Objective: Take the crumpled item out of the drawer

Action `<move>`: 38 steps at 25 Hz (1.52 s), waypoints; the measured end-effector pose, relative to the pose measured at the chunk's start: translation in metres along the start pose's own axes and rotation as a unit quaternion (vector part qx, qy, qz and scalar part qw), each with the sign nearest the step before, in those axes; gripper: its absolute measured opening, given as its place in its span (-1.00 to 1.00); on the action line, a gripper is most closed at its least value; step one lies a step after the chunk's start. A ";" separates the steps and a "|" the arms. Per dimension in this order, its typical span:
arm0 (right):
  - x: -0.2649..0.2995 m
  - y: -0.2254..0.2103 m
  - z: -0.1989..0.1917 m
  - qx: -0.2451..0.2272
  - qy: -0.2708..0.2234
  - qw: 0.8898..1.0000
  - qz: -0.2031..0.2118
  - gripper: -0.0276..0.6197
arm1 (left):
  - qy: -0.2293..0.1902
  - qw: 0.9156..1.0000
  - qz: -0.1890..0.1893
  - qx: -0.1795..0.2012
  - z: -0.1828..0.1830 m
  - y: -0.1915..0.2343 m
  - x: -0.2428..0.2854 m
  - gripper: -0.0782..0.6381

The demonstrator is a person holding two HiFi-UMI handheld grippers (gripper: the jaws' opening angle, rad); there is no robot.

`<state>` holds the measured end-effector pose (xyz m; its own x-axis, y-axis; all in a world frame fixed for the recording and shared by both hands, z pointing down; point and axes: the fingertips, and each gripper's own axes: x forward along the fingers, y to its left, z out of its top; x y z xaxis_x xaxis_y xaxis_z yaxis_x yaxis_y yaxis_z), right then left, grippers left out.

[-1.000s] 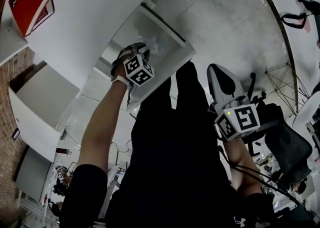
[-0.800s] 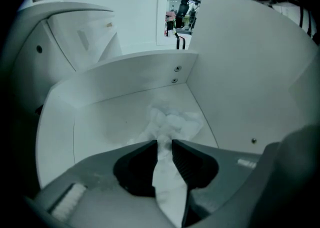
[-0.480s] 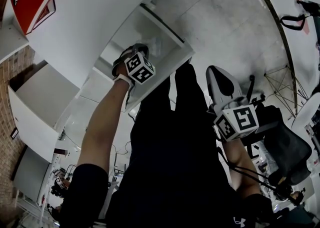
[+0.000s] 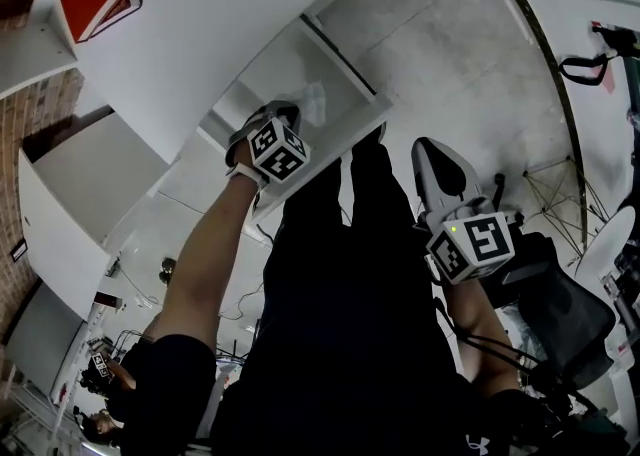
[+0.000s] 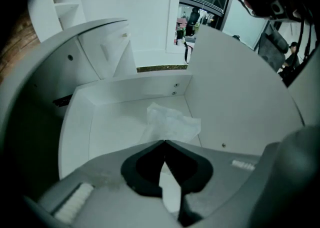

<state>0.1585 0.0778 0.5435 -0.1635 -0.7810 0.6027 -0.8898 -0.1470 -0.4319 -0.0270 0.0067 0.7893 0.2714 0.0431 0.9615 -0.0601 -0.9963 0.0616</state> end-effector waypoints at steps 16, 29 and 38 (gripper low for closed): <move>-0.002 0.070 0.048 -0.089 -0.016 0.992 0.087 -0.91 | -0.099 0.983 0.107 -0.109 0.006 0.003 -0.161 -0.77; 0.000 0.139 0.088 -0.162 -0.034 0.974 0.157 -0.91 | -0.163 0.945 0.201 -0.200 -0.013 0.025 -0.298 -0.77; -0.004 0.169 0.108 -0.186 -0.051 0.967 0.167 -0.91 | -0.174 0.932 0.238 -0.212 -0.026 0.074 -0.328 -0.77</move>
<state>0.0546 -0.0091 0.3956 -0.4418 -0.8055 0.3949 -0.8897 0.3369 -0.3081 -0.1453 -0.0790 0.4858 0.4088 -0.4961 0.7660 -0.6065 -0.7749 -0.1782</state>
